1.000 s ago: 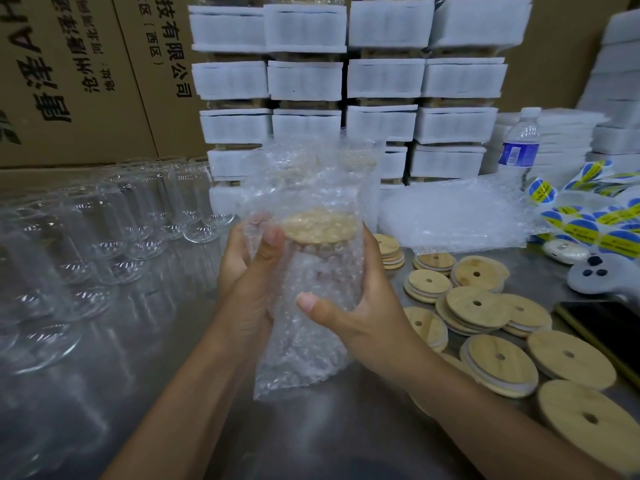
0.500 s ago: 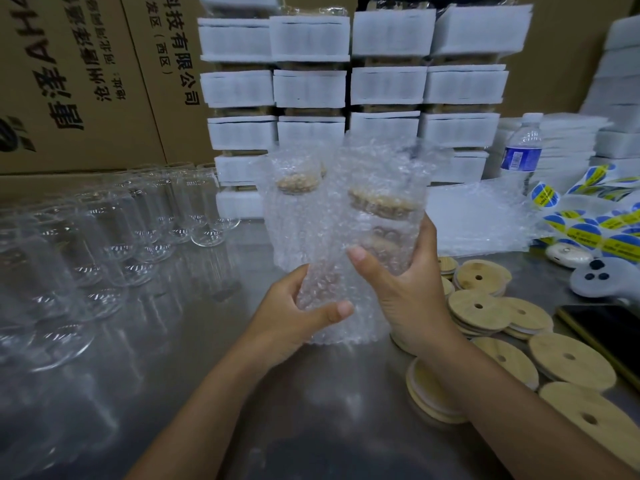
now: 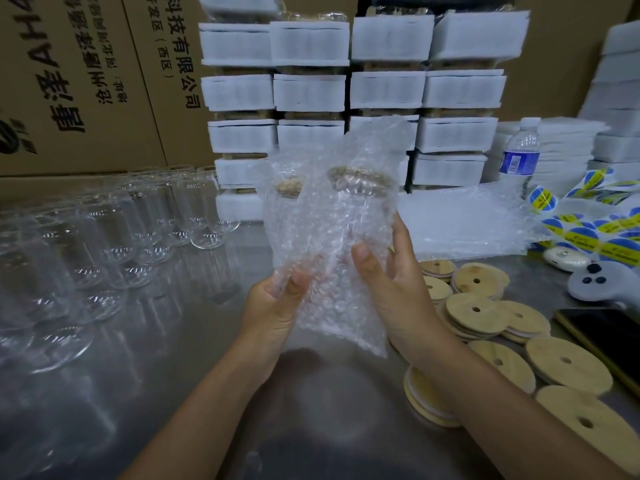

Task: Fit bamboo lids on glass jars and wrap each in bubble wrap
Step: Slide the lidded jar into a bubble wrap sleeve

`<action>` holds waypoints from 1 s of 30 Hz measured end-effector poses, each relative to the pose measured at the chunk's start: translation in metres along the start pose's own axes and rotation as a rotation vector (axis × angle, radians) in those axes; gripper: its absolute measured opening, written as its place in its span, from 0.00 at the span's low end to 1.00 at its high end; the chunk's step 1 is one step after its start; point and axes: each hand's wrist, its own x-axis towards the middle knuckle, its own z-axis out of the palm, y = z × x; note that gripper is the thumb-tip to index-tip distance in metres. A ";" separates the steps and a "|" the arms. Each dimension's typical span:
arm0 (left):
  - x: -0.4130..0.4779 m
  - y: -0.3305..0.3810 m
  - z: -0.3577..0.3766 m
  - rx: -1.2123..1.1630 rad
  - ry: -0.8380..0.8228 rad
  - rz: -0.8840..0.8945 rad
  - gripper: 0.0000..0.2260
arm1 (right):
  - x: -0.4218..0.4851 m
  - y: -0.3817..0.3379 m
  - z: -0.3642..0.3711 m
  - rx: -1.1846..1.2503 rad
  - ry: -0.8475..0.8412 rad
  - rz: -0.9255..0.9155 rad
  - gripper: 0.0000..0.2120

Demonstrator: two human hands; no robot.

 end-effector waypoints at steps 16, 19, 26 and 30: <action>-0.001 -0.003 -0.003 0.060 -0.299 -0.049 0.30 | 0.003 0.005 -0.013 -0.035 0.037 -0.058 0.30; -0.002 -0.002 -0.004 0.075 -0.274 -0.037 0.29 | 0.003 0.005 -0.013 -0.038 -0.003 -0.059 0.28; -0.005 0.000 -0.001 0.172 -0.144 0.051 0.26 | 0.005 0.007 -0.014 -0.052 -0.049 -0.016 0.30; -0.005 -0.004 0.002 0.241 -0.102 0.107 0.27 | 0.008 0.012 -0.015 -0.043 0.031 0.010 0.33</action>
